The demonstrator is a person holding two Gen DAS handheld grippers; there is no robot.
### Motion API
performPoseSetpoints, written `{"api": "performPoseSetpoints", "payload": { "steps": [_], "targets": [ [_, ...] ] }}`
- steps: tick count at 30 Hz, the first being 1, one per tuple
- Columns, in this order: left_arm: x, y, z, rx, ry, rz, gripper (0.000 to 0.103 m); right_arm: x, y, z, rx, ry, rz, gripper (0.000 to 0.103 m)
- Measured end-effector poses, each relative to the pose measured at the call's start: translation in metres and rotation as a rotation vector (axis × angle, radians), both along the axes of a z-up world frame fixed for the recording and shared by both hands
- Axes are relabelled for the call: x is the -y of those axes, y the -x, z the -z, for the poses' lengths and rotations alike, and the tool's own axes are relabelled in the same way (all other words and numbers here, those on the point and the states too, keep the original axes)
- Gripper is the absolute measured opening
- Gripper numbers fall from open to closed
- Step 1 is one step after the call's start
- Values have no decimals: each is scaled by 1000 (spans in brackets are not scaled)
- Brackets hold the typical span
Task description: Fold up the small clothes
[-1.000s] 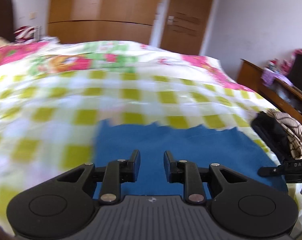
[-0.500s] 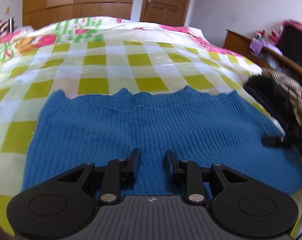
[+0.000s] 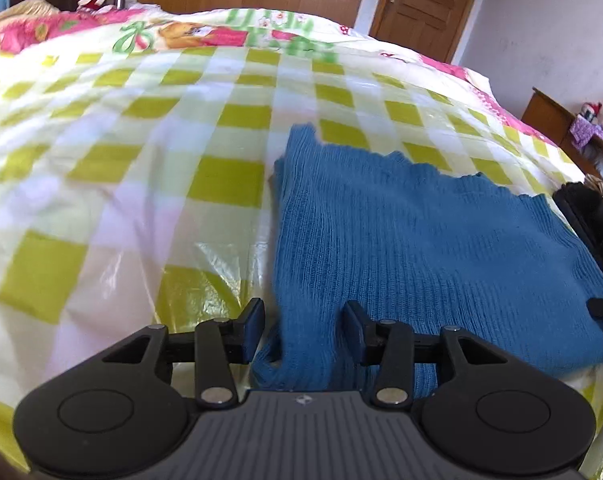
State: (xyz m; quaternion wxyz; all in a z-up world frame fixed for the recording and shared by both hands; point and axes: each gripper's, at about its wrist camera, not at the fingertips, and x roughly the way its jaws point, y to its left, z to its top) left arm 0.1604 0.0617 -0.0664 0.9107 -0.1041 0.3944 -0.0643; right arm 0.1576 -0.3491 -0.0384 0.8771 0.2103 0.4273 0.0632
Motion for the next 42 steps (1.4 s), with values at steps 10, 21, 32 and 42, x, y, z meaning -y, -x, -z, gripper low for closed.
{"api": "performPoseSetpoints", "payload": {
  "steps": [10,21,32,42],
  "targets": [
    [-4,11,-14,17,27,-14,51,4,3,-5,-12,-37,21,28],
    [-10,7,-13,-9,99,12,52,-17,32,-42,107,160,-57,35],
    [-27,3,-21,-29,198,-3,22,-7,20,-37,59,74,-43,10],
    [-37,14,-29,-33,233,-9,21,-6,37,-51,67,28,-45,9]
  ]
}}
